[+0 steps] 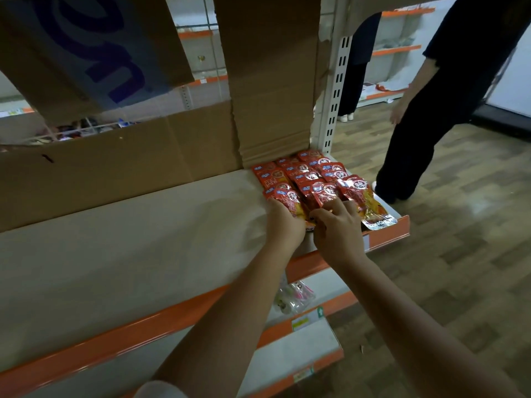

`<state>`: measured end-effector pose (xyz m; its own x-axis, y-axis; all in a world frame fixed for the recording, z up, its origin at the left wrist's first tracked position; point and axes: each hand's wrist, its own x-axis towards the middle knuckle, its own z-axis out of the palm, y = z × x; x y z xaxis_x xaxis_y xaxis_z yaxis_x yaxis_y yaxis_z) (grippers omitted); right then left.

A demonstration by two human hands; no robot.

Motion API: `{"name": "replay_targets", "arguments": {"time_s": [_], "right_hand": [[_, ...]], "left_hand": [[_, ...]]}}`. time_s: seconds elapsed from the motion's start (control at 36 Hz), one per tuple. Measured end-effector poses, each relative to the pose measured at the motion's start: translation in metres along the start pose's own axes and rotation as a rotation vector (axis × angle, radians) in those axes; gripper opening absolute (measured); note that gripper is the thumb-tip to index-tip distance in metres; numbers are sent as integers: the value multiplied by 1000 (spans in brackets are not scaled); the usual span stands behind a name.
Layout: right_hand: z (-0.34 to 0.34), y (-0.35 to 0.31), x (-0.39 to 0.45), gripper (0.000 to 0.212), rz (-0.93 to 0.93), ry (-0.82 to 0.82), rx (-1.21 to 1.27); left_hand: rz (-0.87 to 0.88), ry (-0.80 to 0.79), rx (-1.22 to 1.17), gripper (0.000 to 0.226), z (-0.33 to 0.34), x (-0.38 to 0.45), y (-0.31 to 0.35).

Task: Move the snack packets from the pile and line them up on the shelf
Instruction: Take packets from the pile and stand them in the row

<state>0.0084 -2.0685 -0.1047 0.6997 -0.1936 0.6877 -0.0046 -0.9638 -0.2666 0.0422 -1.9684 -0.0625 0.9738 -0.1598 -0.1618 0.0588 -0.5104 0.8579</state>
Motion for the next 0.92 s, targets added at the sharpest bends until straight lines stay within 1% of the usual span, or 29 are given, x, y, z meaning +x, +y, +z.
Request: {"name": "replay_targets", "arguments": {"time_s": [0.06, 0.08, 0.19, 0.28, 0.33, 0.39, 0.42, 0.44, 0.5, 0.56, 0.61, 0.78, 0.92], "right_hand": [[2, -1, 0, 17, -6, 9, 9], [2, -2, -1, 17, -13, 13, 10], [2, -6, -2, 19, -24, 26, 3], [4, -7, -3, 16, -13, 12, 20], [6, -7, -5, 18, 0, -12, 26], [7, -10, -5, 23, 6, -27, 34], [7, -12, -5, 21, 5, -29, 37], [7, -16, -5, 20, 2, -33, 42], [8, -23, -4, 24, -3, -56, 62], [12, -32, -3, 26, -6, -86, 75], [18, -44, -3, 27, -17, -108, 92], [39, -105, -4, 40, -85, -219, 235], [57, -174, -8, 40, -222, -238, 274]], "left_hand": [[-11, -21, -2, 68, -1, -3, 2], [-2, -36, 28, 66, -3, -5, 2], [122, -42, 313, 42, -13, -11, 8], [171, -27, 438, 36, -18, -14, 11], [195, -25, 483, 35, -20, -16, 10], [211, -30, 517, 39, -24, -17, 5], [215, -26, 541, 41, -26, -18, 3], [223, -15, 574, 43, -30, -18, -1], [234, 26, 642, 44, -40, -18, -10], [236, 67, 708, 40, -54, -20, -21], [229, 95, 763, 35, -71, -24, -34], [188, 174, 803, 40, -127, -40, -81], [119, 259, 849, 43, -186, -59, -122]]}}
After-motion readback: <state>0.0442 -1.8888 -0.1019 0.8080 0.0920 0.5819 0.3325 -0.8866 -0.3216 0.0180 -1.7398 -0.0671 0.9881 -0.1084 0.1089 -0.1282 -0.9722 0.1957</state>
